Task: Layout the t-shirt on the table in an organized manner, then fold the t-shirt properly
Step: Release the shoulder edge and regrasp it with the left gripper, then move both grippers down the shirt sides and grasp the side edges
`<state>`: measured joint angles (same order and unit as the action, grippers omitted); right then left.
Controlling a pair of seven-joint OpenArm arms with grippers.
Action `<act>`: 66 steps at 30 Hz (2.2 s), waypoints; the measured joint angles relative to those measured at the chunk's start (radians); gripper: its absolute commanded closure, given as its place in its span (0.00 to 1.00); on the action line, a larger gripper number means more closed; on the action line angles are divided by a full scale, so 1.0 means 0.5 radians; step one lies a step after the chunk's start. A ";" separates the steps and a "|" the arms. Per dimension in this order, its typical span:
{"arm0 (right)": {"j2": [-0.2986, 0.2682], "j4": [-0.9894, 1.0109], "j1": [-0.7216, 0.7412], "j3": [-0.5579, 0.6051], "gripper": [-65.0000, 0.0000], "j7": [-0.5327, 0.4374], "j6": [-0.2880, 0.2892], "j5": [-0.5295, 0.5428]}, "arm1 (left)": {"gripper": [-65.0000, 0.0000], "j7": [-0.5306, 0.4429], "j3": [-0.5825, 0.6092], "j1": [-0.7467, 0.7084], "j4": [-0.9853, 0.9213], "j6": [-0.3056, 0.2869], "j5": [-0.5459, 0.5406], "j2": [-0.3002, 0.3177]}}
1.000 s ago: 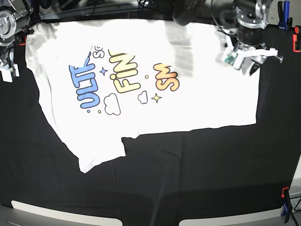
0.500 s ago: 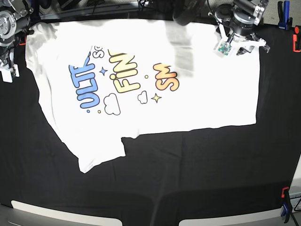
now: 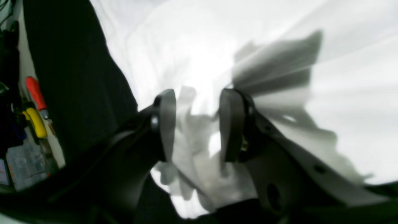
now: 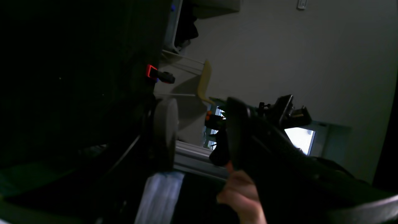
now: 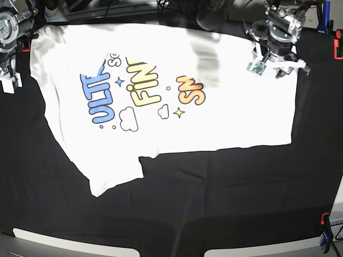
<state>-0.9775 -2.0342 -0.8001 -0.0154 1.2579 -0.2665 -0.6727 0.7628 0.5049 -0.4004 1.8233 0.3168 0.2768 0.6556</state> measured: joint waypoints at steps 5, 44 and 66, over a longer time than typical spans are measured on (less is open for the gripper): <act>0.001 0.000 -0.001 0.000 0.61 0.000 0.000 0.000 | 0.67 0.211 0.000 0.008 0.000 0.001 0.001 0.024; 0.259 -0.031 0.760 0.000 0.61 -0.563 0.337 1.146 | 0.67 -0.028 -1.137 1.211 -0.680 -0.702 -1.093 -0.333; 0.259 -0.031 0.764 0.000 0.61 -0.563 0.362 1.145 | 0.67 -0.196 -1.337 1.682 -2.414 -1.527 -1.782 -0.330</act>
<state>-0.8478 -2.0495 -0.4179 -0.0154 0.9764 -0.0856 -0.1001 0.6647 -0.1638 0.4408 0.6163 -0.4465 -0.6144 0.4908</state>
